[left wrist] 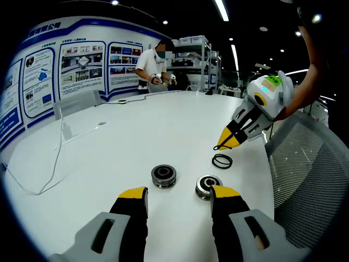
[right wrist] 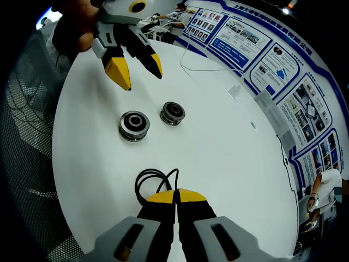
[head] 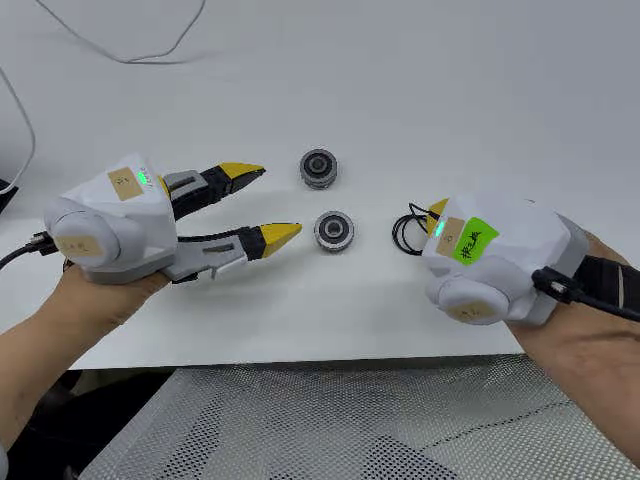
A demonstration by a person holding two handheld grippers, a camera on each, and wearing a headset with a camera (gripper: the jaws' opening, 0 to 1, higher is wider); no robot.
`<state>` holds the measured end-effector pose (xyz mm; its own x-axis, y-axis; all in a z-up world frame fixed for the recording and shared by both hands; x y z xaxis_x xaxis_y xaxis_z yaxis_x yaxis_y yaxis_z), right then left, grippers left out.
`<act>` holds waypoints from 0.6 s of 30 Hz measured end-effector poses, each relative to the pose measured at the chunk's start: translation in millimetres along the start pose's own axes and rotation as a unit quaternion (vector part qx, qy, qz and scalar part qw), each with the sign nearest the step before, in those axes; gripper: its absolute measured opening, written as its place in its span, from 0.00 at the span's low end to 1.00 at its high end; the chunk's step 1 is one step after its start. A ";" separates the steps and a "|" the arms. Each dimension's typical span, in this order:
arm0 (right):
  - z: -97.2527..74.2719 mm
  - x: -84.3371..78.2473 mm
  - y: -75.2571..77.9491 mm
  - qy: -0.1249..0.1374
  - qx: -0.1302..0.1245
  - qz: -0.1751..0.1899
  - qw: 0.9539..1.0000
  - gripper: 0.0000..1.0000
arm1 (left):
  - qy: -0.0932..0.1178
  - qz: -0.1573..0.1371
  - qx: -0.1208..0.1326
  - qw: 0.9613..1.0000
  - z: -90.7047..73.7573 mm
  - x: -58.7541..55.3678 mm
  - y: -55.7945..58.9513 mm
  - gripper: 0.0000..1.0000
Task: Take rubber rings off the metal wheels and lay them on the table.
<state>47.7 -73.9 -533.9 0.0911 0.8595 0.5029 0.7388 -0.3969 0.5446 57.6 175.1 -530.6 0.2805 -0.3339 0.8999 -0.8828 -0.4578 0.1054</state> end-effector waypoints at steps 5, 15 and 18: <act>-0.3 -0.1 -2.5 0.003 0.007 -0.012 1.000 0.02 | -0.003 -0.003 0.003 1.000 -2.1 -2.4 0.0 0.46; -3.0 0.1 -2.7 0.009 0.014 -0.001 1.000 0.07 | -0.005 -0.008 0.003 1.000 -2.6 -3.4 2.6 0.46; -7.0 0.8 0.6 0.016 0.012 0.020 1.000 0.09 | -0.002 -0.010 0.002 1.000 -3.7 -3.1 3.6 0.47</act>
Point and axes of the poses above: the centre of the closed fingertips' face, and the gripper's own axes: z roughly forward along the fingers, y roughly to its right, x roughly out of its top, the point moved 10 cm from there along -z, roughly backward along the fingers, and after that the axes turned 8 degrees about -x, right-handed, at the moved point
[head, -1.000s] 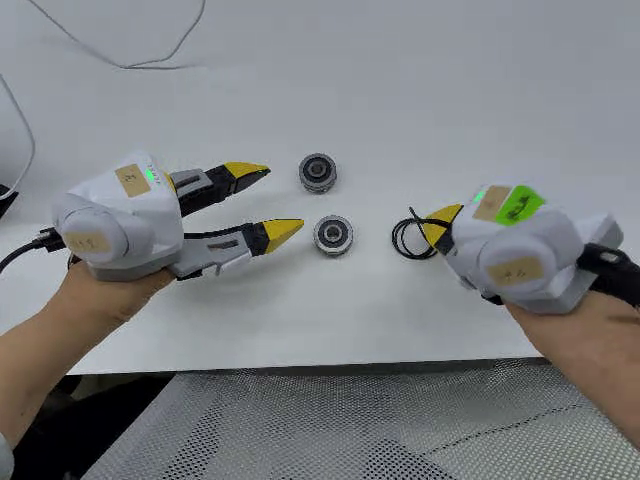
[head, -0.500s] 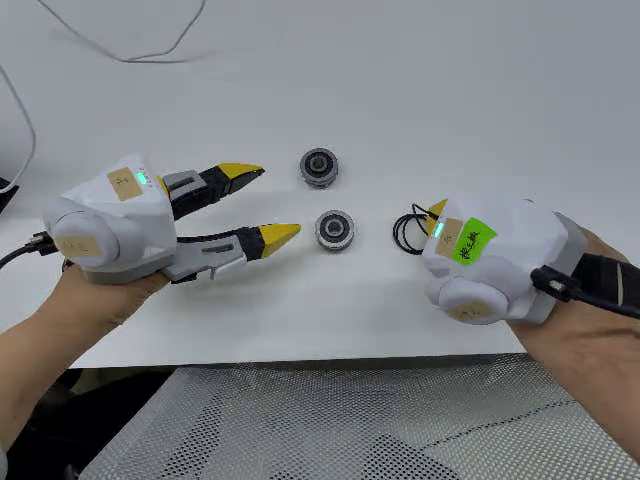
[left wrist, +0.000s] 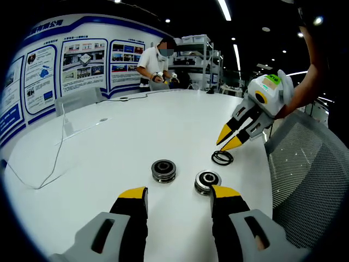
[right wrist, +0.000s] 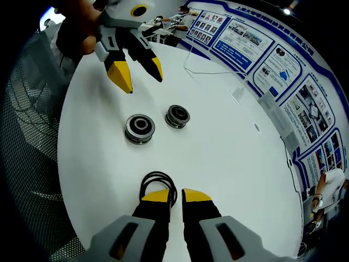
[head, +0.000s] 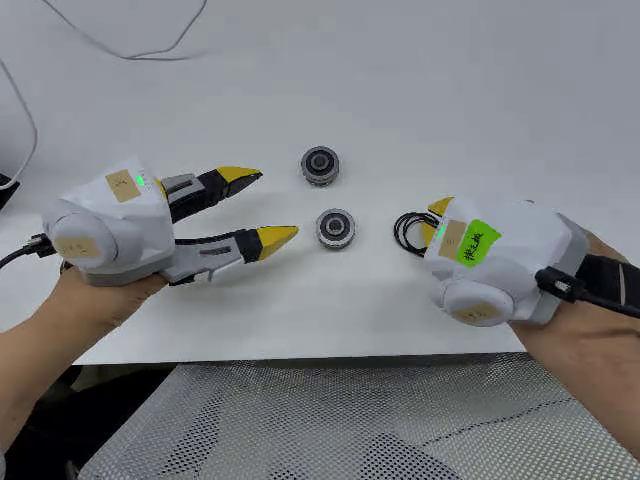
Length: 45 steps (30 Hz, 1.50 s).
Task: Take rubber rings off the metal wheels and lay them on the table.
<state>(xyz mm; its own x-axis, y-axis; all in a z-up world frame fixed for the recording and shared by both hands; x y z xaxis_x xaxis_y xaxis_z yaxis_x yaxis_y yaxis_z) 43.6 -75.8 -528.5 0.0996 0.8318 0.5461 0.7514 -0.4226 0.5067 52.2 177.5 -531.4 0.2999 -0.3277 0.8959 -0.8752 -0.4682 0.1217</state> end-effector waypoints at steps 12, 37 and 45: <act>-14.0 -13.5 -1.4 0.029 0.042 0.075 0.996 0.27 | 0.009 -0.008 -0.008 1.000 -4.1 -0.7 0.9 0.51; -35.5 -14.3 -13.5 0.045 0.076 0.114 0.990 0.57 | 0.023 -0.017 -0.003 1.000 -35.5 1.7 26.0 0.60; -47.0 -17.6 -17.1 0.042 0.076 0.138 0.987 0.64 | 0.030 -0.018 0.003 0.999 -46.6 3.1 39.4 0.63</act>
Point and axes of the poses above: the centre of the closed fingertips' face, and the gripper's own axes: z roughly forward along the fingers, y roughly to its right, x roughly out of its top, the point moved 10 cm from there along -z, roughly backward along the fingers, and after that the axes turned 8 degrees about -x, right-handed, at the moved point
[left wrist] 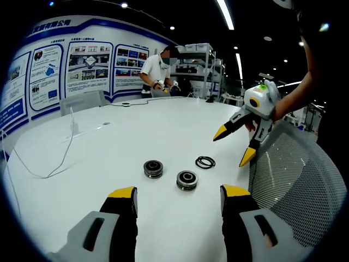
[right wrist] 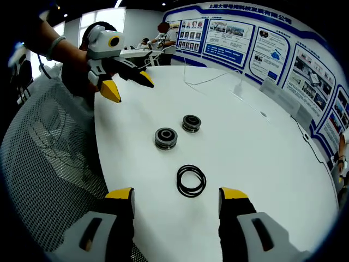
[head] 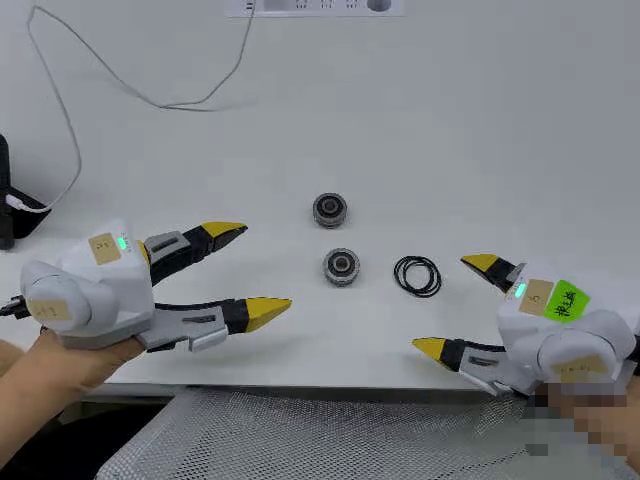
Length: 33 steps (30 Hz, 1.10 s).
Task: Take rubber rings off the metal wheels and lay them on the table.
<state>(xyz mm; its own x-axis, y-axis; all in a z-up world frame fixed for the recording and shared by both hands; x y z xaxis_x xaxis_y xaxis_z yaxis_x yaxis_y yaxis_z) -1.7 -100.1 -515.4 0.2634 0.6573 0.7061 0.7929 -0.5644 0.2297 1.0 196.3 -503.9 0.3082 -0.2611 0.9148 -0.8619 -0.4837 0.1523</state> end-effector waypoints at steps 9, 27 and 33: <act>-4.9 -1.9 -0.8 0.022 0.008 0.093 0.995 0.74 | 0.004 -0.014 0.011 1.000 -17.1 -2.0 13.7 0.69; -18.2 -5.7 -12.1 0.038 -0.006 0.118 0.992 0.90 | 0.023 -0.036 0.033 0.999 -44.2 -3.6 27.2 0.84; -18.2 -5.1 -14.3 0.040 -0.008 0.120 0.992 0.93 | 0.027 -0.033 0.030 0.999 -44.3 -2.2 29.5 0.88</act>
Point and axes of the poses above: the centre of the closed fingertips' face, and the gripper's own axes: z roughly forward along the fingers, y roughly to its right, x roughly out of its top, the point moved 10 cm from there along -z, roughly backward along the fingers, and after that the axes turned 8 degrees about -x, right-handed, at the moved point
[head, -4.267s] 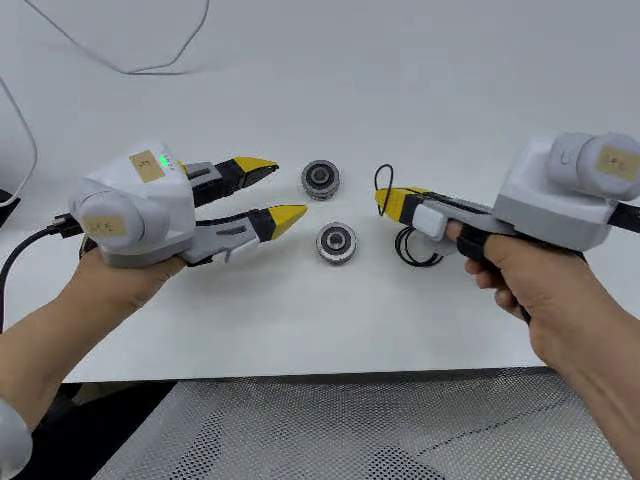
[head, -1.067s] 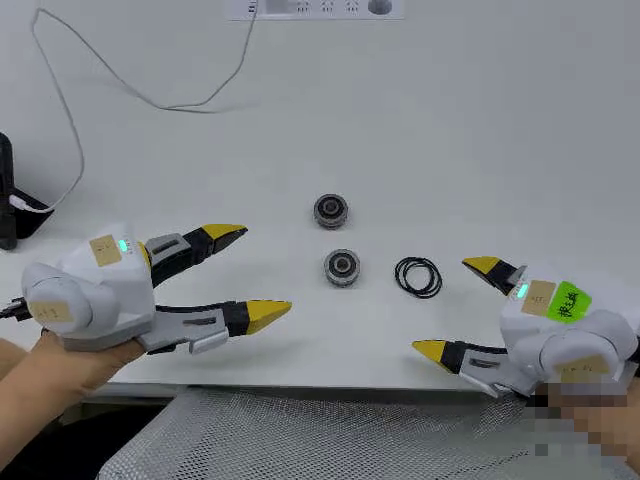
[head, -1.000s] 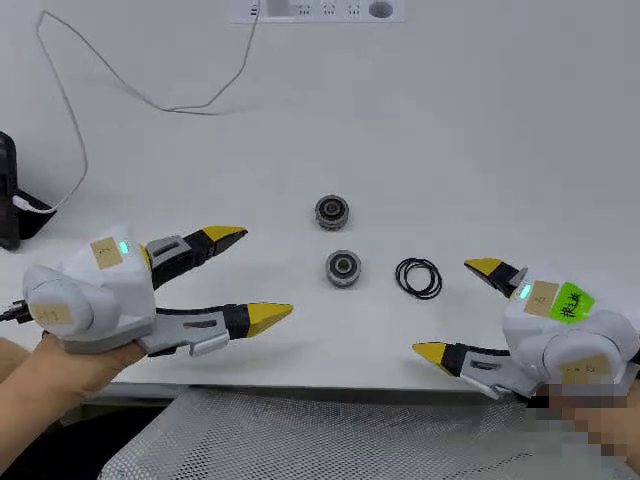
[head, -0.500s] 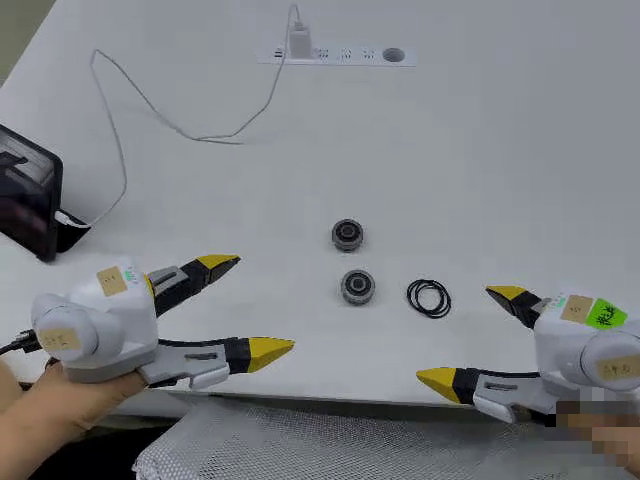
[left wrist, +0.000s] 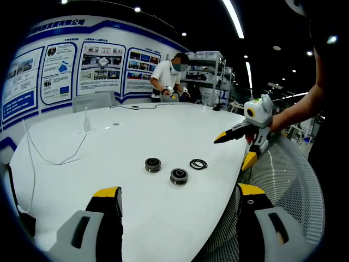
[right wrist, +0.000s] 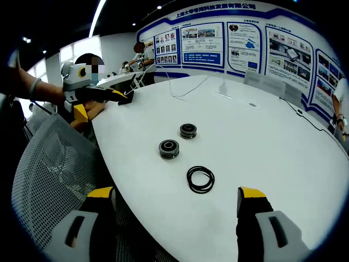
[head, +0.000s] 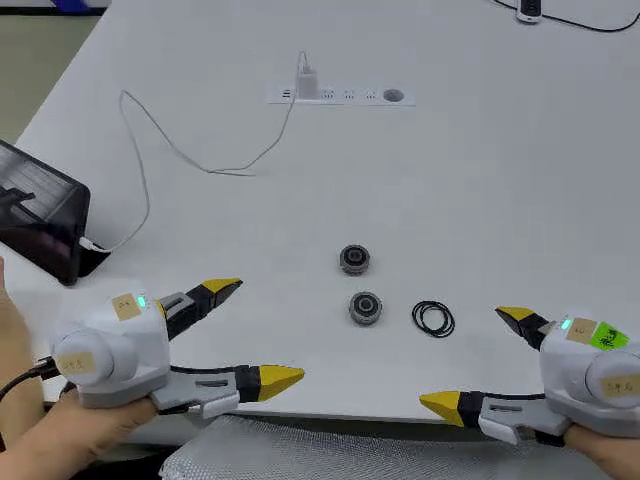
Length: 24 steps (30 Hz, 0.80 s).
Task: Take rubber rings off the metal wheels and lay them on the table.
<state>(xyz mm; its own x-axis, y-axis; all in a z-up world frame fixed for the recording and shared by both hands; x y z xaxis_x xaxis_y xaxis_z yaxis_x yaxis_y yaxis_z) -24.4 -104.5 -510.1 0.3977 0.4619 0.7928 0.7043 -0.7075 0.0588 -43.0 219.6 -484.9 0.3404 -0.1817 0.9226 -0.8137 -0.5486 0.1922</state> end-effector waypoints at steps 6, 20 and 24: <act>-1.2 3.3 -1.3 0.008 -0.002 0.001 1.000 0.95 | 0.001 -0.001 0.002 1.000 0.5 -0.2 5.6 0.92; 0.4 2.4 -2.3 0.004 0.003 -0.001 1.000 0.95 | 0.004 -0.006 0.004 1.000 -1.1 -4.2 6.3 0.96; -0.6 3.4 -1.6 0.007 0.000 0.002 1.000 0.95 | 0.000 -0.005 0.003 1.000 -1.7 -5.5 5.5 0.95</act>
<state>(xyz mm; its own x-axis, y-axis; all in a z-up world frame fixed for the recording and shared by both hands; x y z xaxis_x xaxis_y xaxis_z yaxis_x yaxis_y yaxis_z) -24.5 -102.1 -507.2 0.3925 0.4510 0.8015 0.7025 -0.7096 0.0552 -50.2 219.0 -488.4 0.3484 -0.1772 0.9204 -0.8073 -0.5558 0.1986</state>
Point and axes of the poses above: the centre of the closed fingertips' face, and the gripper's own axes: z roughly forward along the fingers, y roughly to its right, x roughly out of its top, the point moved 10 cm from there along -z, roughly backward along the fingers, and after that the axes turned 8 degrees about -x, right-handed, at the moved point
